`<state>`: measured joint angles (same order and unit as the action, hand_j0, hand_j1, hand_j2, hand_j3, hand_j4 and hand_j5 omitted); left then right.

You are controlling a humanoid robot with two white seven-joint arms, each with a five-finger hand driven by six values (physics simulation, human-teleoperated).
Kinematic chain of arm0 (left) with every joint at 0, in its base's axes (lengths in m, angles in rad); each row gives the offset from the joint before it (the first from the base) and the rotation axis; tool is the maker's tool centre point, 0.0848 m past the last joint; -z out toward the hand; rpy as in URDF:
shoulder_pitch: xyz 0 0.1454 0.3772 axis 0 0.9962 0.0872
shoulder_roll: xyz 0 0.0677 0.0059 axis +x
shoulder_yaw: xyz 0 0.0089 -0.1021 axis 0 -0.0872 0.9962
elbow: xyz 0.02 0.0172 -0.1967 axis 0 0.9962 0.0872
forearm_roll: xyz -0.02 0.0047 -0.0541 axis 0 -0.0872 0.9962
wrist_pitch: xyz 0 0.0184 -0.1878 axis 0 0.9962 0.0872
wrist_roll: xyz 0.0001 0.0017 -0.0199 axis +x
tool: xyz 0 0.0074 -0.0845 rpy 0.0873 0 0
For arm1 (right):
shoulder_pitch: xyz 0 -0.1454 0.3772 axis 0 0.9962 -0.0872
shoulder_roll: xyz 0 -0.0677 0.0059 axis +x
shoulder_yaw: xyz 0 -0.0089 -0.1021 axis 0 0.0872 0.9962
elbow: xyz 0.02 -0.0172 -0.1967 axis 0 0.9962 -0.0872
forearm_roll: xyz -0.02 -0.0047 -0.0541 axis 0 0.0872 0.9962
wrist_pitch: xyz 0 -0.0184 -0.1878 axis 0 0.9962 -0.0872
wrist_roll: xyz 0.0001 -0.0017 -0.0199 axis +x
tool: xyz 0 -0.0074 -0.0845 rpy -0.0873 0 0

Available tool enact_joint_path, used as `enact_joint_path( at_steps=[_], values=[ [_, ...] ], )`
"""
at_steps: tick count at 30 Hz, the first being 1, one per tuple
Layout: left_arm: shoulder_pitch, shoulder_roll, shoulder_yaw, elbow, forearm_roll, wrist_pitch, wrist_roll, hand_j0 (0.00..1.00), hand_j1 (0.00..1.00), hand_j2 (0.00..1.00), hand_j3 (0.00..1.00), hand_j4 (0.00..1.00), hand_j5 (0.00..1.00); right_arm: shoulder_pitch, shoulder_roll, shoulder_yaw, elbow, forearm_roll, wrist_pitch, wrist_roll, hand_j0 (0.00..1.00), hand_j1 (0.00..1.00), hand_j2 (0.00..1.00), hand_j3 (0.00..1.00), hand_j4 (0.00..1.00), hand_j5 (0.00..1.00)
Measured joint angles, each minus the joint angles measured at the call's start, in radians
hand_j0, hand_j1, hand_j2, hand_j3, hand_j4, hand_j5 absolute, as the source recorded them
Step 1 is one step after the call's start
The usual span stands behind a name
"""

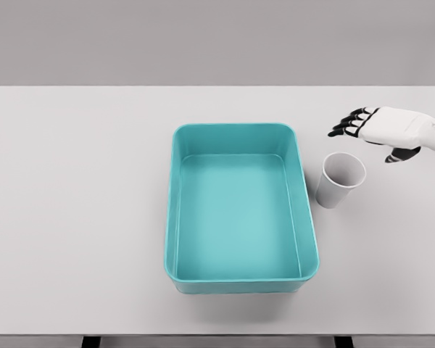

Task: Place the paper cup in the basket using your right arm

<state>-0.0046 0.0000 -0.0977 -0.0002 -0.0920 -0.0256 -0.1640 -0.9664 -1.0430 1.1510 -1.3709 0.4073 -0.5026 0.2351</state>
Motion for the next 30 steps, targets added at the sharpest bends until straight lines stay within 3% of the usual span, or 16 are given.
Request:
enact_joint_path(
  at_steps=[5, 14, 30],
  values=[
    [0.002, 0.000, 0.000, 0.000, 0.000, 0.000, 0.000, 1.00, 1.00, 1.00, 1.00, 1.00, 1.00, -0.040, -0.001, 0.014, -0.001, 0.001, -0.003, -0.001, 1.00, 1.00, 1.00, 1.00, 1.00, 1.00],
    [0.002, 0.000, 0.001, 0.000, 0.000, 0.000, 0.000, 1.00, 1.00, 1.00, 1.00, 1.00, 1.00, -0.043, -0.006, 0.042, -0.024, 0.010, -0.098, -0.003, 1.00, 1.00, 1.00, 1.00, 1.00, 1.00],
    [0.000, 0.000, 0.000, 0.000, 0.000, 0.000, 0.000, 1.00, 1.00, 1.00, 1.00, 1.00, 1.00, -0.043, -0.043, 0.044, -0.103, 0.014, -0.109, -0.002, 1.00, 1.00, 1.00, 1.00, 1.00, 1.00]
  ],
)
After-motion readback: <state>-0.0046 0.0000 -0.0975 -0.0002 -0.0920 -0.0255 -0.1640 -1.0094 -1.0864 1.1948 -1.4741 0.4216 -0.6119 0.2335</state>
